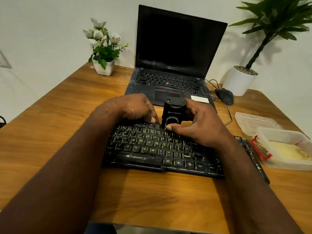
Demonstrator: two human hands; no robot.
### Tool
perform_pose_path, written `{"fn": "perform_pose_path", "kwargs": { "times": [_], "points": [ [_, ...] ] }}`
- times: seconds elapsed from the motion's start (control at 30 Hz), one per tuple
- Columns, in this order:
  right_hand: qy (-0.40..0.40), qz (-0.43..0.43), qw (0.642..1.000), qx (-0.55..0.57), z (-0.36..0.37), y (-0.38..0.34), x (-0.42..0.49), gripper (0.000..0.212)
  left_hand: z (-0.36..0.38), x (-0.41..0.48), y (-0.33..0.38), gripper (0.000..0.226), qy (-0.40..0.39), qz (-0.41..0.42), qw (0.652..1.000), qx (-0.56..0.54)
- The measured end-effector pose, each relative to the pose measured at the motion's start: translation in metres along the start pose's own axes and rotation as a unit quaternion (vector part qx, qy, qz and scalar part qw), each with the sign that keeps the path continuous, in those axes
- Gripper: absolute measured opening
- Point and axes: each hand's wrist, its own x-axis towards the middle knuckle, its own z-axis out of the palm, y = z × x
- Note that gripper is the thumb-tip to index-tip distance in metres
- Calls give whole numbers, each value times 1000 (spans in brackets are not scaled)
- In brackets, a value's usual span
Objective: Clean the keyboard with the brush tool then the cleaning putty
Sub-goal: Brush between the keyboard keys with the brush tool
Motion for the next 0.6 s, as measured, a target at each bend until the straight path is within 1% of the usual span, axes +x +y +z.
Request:
{"fn": "perform_pose_path", "kwargs": {
  "times": [0.07, 0.17, 0.27, 0.3, 0.37, 0.43, 0.6],
  "points": [
    [-2, 11, 1000, -24, -9, 4, -1, 63, 0, 0, 0, 14, -7, -7, 1000, -14],
    [15, 46, 998, -28, -34, 15, -7, 60, -1, 0, -1, 15, -22, -19, 999, -27],
    [46, 48, 998, -24, -41, 17, -9, 61, -2, 1, -1, 14, -26, -15, 999, -23],
    [46, 44, 998, -10, -38, 14, -8, 59, -2, 2, -2, 14, -27, -15, 999, -25],
    [19, 35, 999, 5, -27, 8, -5, 58, -3, 2, -3, 14, -29, -18, 999, -31],
    [-12, 27, 999, -17, -20, 8, -4, 62, -3, 2, -4, 14, -29, -16, 999, -31],
    [0, 64, 998, 8, -45, 15, -12, 55, -2, 2, -4, 12, -30, -14, 999, -28]
  ]
}}
